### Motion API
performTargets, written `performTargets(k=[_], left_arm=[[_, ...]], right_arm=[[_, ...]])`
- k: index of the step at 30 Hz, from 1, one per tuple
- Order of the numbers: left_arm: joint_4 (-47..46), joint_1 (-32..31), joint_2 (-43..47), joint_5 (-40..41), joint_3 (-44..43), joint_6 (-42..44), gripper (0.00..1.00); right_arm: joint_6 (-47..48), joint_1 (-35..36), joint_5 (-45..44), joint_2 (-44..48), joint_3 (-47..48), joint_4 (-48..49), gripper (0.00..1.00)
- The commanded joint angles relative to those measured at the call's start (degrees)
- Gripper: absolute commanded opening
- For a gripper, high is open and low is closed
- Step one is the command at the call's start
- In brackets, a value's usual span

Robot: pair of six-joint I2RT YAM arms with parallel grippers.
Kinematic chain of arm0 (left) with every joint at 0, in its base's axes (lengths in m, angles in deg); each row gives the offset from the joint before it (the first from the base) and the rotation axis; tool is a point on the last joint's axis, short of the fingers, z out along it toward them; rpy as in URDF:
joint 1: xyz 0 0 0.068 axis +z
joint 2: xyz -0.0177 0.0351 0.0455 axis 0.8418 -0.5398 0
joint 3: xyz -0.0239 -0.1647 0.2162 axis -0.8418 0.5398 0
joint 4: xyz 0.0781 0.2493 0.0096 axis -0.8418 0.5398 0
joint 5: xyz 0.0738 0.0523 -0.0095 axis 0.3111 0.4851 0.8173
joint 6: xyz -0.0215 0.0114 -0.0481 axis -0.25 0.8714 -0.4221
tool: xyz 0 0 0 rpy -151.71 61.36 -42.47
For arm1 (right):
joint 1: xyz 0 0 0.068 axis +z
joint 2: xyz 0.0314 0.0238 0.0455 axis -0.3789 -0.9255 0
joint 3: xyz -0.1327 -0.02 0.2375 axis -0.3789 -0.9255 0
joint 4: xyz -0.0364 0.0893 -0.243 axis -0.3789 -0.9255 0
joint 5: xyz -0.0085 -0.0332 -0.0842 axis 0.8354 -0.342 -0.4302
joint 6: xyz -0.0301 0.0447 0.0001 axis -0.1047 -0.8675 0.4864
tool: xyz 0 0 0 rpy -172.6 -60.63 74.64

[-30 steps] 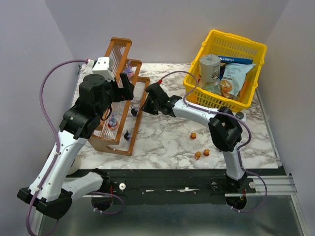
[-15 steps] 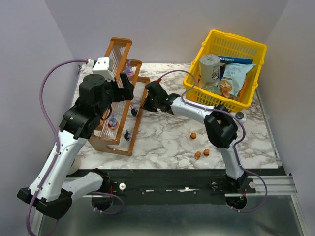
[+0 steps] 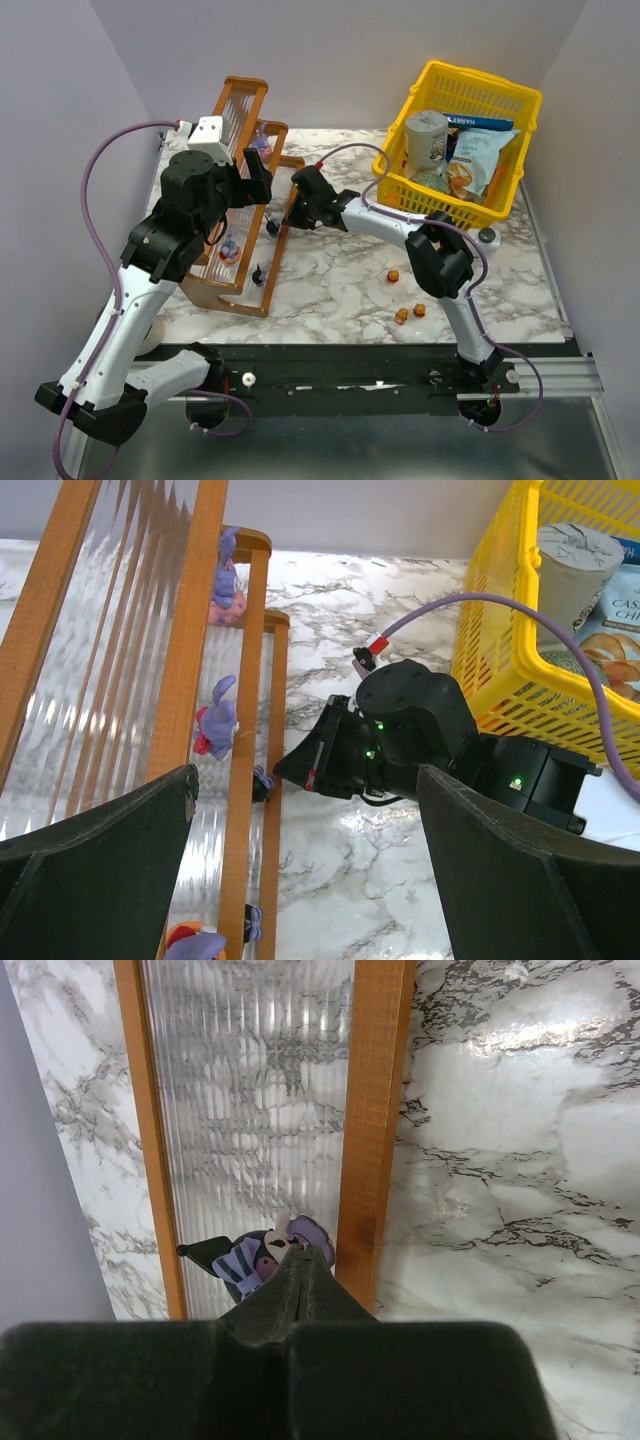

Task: Place and organize the plastic toys onto the shelf

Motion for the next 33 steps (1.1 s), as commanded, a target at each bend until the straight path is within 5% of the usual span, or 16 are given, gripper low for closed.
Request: performTargets(k=[1,33], left_arm=[[-0.35,0.31,0.27,-0.54,0.67,0.36,0.99],[-0.7,0.31,0.8,-1.24,1.54,0.01,0.99]], right_arm=[[-0.56,-0.14,1.34,-2.25,1.84,-1.85,0.01],[-0.65,0.21,6.79,-5.24,1.58,-1.85,0.01]])
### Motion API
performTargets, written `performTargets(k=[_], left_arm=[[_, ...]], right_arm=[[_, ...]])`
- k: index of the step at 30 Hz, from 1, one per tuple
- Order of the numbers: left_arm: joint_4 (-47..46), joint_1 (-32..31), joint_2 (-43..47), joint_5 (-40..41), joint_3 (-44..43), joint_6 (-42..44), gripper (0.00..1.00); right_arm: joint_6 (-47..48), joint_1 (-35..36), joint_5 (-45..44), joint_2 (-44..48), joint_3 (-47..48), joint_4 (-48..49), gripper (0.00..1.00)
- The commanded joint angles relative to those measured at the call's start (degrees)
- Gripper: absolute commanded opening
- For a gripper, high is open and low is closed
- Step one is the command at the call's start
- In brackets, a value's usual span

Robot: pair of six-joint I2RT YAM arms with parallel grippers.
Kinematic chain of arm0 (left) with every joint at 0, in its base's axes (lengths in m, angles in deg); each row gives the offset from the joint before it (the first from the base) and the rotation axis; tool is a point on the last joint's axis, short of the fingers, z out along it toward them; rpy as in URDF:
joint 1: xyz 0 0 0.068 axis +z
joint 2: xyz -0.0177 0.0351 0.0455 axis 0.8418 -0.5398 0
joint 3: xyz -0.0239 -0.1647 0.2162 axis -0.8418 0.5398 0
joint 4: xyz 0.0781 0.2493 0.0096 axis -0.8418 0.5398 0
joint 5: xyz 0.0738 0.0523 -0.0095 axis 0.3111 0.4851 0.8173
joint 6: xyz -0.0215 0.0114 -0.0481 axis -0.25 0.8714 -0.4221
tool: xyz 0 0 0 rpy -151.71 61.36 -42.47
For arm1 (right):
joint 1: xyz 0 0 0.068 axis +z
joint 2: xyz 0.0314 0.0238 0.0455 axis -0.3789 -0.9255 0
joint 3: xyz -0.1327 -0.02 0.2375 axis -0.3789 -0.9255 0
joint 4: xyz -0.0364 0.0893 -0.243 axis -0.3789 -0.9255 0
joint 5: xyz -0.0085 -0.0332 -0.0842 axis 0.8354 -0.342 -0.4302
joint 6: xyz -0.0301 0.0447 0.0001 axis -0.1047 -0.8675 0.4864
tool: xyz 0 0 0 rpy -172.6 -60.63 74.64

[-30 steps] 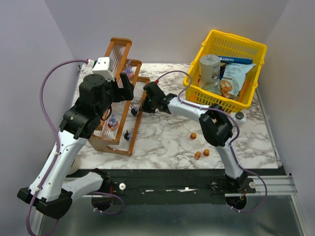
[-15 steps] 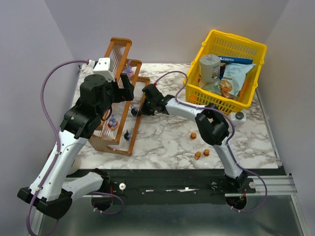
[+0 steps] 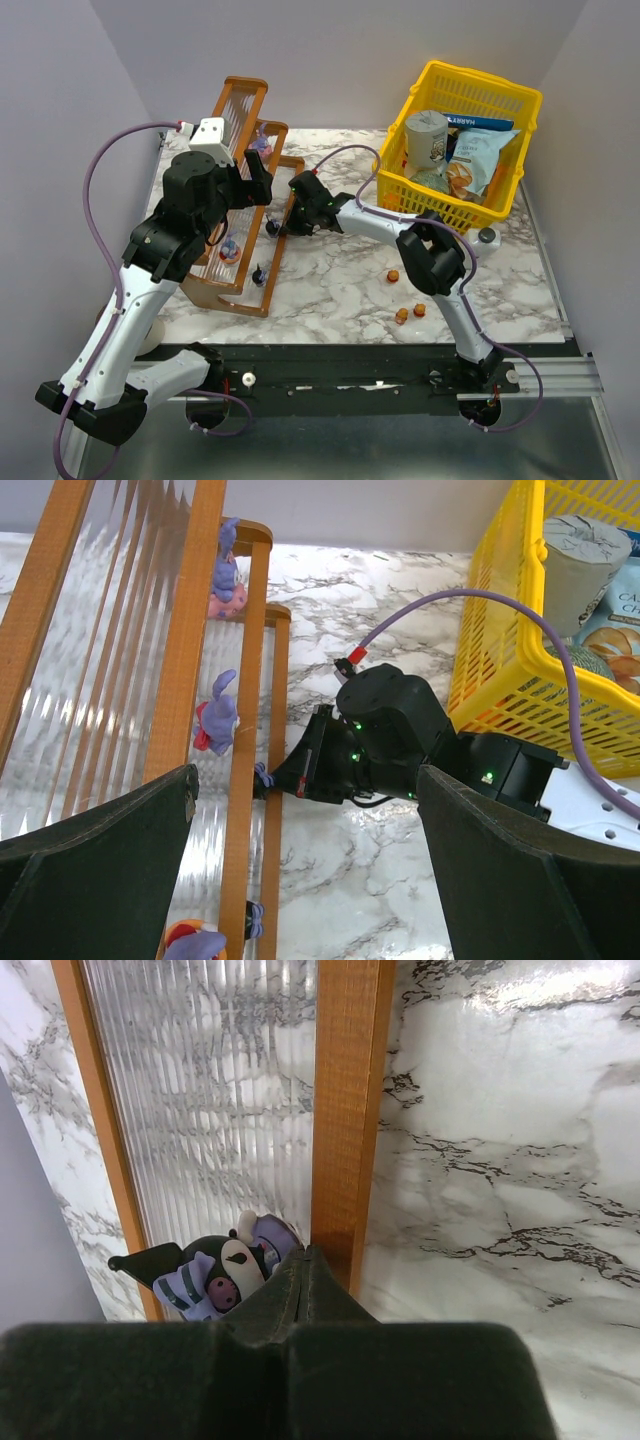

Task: Place and organize the plastic toys onto the shelf

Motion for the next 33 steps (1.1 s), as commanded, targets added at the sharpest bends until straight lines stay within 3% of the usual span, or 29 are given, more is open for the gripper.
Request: performTargets(k=[1,33], left_arm=[[-0.68,0.31,0.8,-1.31,0.76,0.1,0.99],[-0.85,0.31,1.32,-2.45,1.2,-0.43,0.99]], right_arm=[[-0.59,0.3,2.0,-1.0,-0.32,-0.78,0.01],[-1.29,1.27,0.34,2.42,-4.28,-0.87,0.01]])
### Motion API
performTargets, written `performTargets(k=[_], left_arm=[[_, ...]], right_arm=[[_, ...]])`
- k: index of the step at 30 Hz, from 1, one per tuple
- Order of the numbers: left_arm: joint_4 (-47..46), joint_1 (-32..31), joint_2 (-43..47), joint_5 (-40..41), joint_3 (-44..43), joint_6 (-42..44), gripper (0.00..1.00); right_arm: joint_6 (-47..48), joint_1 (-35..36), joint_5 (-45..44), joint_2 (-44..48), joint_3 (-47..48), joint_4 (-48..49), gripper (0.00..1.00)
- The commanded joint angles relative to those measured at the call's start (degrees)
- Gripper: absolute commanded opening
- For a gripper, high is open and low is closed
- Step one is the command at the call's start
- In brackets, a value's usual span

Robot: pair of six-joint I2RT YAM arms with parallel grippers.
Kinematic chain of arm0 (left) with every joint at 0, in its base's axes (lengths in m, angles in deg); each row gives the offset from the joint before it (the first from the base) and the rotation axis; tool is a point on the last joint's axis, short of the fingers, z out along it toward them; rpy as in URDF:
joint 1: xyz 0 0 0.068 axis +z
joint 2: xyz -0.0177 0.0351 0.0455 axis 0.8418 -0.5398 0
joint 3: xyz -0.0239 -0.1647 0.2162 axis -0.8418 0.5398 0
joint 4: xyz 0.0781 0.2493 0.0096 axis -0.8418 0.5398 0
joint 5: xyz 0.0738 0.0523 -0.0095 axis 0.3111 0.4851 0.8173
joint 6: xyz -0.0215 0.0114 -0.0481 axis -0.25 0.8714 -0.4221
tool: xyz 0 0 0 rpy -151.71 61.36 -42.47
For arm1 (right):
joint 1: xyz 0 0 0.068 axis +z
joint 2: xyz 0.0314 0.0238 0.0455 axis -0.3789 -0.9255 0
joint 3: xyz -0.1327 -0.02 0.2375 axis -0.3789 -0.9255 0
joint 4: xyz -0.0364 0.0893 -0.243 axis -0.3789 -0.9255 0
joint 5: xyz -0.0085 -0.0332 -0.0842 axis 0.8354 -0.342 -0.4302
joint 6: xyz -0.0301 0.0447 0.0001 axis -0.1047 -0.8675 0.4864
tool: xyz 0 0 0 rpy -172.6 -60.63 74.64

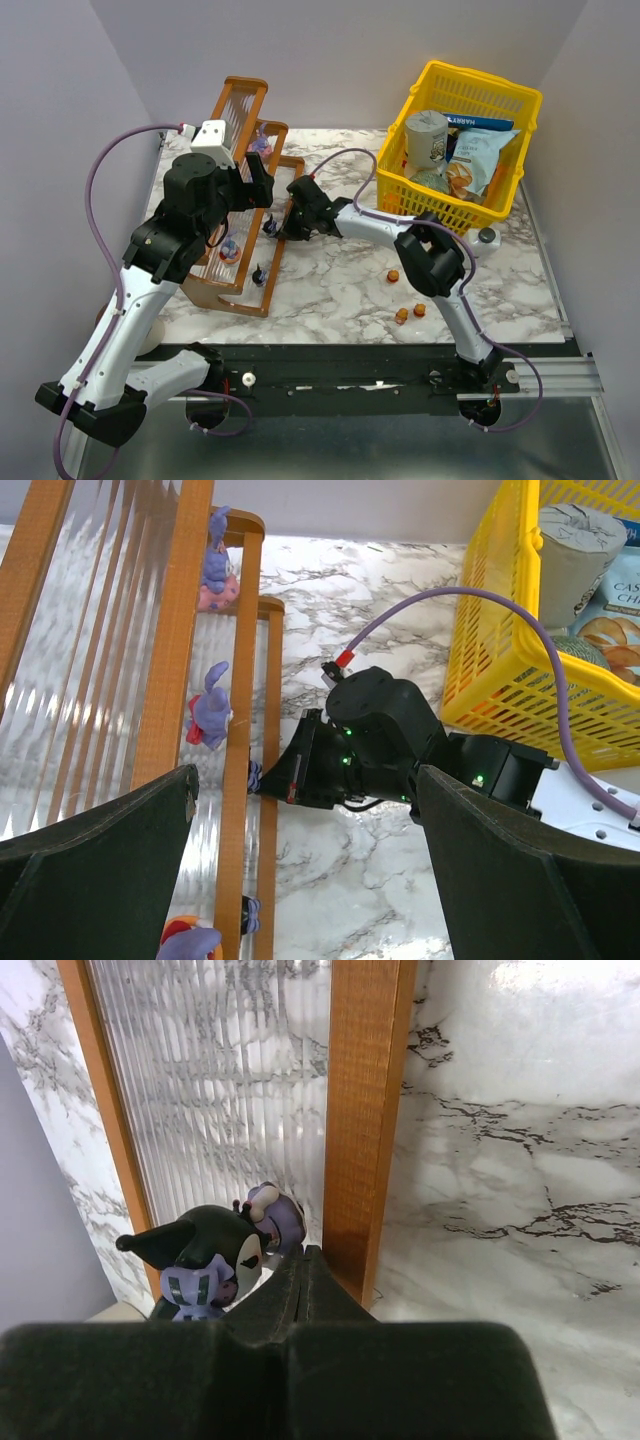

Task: Place and organize the plastic toys onto the shelf

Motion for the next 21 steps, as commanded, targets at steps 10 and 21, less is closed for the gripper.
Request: performTargets(k=[10,21], left_arm=[[-1.34,0.31,1.11,-2.35,0.26,-0.54,0.99],[-3.61,0.31,1.46,-9.63,0.34,1.39,0.99]], right_arm=[[6.6,0.44,-9.32,8.74,-5.91,-2.4,0.01],[24.09,0.09,-30.14,16.64,-10.3,-6.71,0.09]])
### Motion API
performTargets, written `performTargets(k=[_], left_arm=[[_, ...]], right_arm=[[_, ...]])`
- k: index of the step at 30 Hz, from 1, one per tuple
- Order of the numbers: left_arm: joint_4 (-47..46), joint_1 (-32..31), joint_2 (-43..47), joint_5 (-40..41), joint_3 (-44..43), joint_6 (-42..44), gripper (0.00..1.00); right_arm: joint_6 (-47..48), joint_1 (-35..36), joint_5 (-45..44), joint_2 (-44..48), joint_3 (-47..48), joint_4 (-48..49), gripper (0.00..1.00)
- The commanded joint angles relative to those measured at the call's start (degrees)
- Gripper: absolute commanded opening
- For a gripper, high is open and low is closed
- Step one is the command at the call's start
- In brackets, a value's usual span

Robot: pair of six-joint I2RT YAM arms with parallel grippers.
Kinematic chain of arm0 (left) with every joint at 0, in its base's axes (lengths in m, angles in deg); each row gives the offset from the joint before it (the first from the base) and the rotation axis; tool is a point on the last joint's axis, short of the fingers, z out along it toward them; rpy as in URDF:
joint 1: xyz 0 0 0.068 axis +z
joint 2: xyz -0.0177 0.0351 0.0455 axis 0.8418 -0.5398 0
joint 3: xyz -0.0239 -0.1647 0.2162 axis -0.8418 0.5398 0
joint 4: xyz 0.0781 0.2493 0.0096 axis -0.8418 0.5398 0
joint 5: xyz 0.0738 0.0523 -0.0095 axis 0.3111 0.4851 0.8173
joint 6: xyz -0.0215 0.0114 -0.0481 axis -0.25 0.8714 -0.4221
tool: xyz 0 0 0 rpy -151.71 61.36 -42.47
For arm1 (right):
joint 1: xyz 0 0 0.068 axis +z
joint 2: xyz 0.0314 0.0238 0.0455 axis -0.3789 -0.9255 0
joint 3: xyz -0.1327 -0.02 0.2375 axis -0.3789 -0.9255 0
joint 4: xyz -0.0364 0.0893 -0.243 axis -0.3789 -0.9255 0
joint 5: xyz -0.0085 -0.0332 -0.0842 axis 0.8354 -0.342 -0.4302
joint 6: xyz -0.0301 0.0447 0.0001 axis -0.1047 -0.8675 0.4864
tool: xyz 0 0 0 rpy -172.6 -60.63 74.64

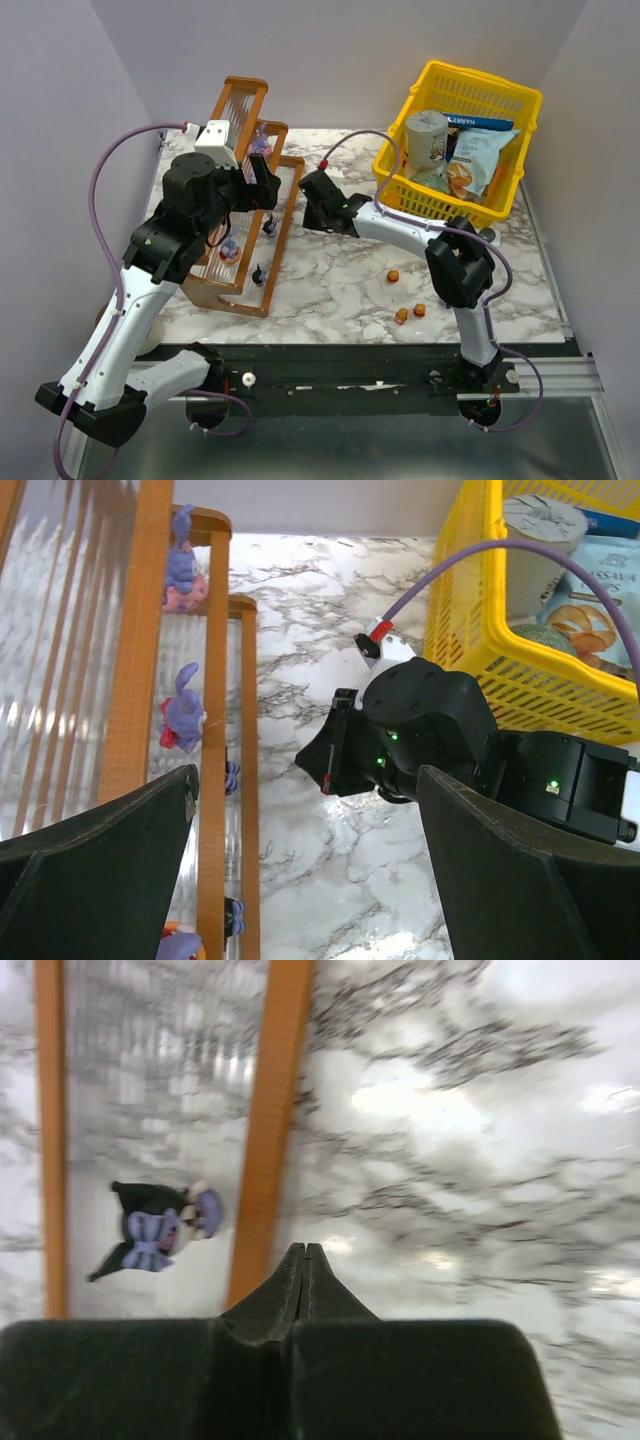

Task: Place and organize the plastic toys onto the shelf

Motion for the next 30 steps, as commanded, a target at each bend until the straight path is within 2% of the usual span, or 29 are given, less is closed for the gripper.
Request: performTargets(k=[1,4,13,19,30], left_arm=[[-3.64,0.31,1.46,-7.06,0.5,1.66,0.99],[-4.88,0.31,1.46,-10.57,0.76,1.31,0.99],[-7.51,0.13,-0.39,-18.58,0.85,-1.42,0.99],[-8.22,0.05,-0.83,-21.48,1.2,-2.65,0.99],[-9.97,-2.15,-2.58,-27.02,3.31,-1.51,0.99]], right_arm=[[12.88,-0.68,-15.76,5.19,-3.42,-3.1,0.1],[14.57,-3.74,-16.93,7.3,-5.44,-3.1,0.14],[21.95,-10.61,-22.38,12.05,-11.42,-2.92,0.15],[20.99,-14.56,-23.61,15.57,-17.04,-2.22,0.15],[18.18,-25.81,-16.5,20.4,-23.03,-1.96,0.14]])
